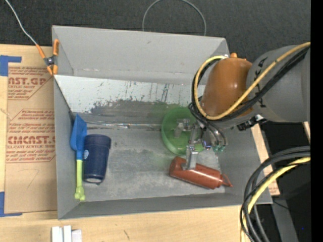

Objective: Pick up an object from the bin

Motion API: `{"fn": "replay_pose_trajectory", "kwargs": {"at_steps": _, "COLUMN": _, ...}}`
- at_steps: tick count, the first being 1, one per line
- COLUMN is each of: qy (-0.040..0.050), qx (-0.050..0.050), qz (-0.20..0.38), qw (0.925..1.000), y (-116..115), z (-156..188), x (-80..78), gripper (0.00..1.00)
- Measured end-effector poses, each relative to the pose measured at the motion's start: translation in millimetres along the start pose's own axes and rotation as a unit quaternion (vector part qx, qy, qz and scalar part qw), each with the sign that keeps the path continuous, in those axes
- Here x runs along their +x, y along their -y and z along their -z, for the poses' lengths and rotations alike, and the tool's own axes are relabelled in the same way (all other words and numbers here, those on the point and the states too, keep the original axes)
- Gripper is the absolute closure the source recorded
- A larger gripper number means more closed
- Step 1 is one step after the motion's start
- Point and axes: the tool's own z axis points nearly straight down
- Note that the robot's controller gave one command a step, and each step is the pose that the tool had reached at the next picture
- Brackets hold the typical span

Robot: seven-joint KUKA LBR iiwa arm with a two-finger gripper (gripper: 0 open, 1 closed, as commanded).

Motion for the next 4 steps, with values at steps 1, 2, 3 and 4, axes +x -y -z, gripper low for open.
{"fn": "replay_pose_trajectory", "kwargs": {"at_steps": 1, "qy": 0.0036, "qx": -0.003, "qz": -0.134, "qw": 0.9909, "y": -12.3, "z": 49.8, "x": 54.7, "gripper": 0.0}}
{"fn": "replay_pose_trajectory", "kwargs": {"at_steps": 2, "qy": 0.0032, "qx": -0.001, "qz": 0.06, "qw": 0.9982, "y": -1.8, "z": -5.7, "x": 52.9, "gripper": 0.0}}
{"fn": "replay_pose_trajectory", "kwargs": {"at_steps": 3, "qy": 0.0067, "qx": -0.002, "qz": 0.021, "qw": 0.9998, "y": 8.6, "z": -47.4, "x": 40.4, "gripper": 1.0}}
{"fn": "replay_pose_trajectory", "kwargs": {"at_steps": 4, "qy": 0.0068, "qx": -0.003, "qz": 0.021, "qw": 0.9998, "y": 8.7, "z": -47.4, "x": 40.3, "gripper": 1.0}}
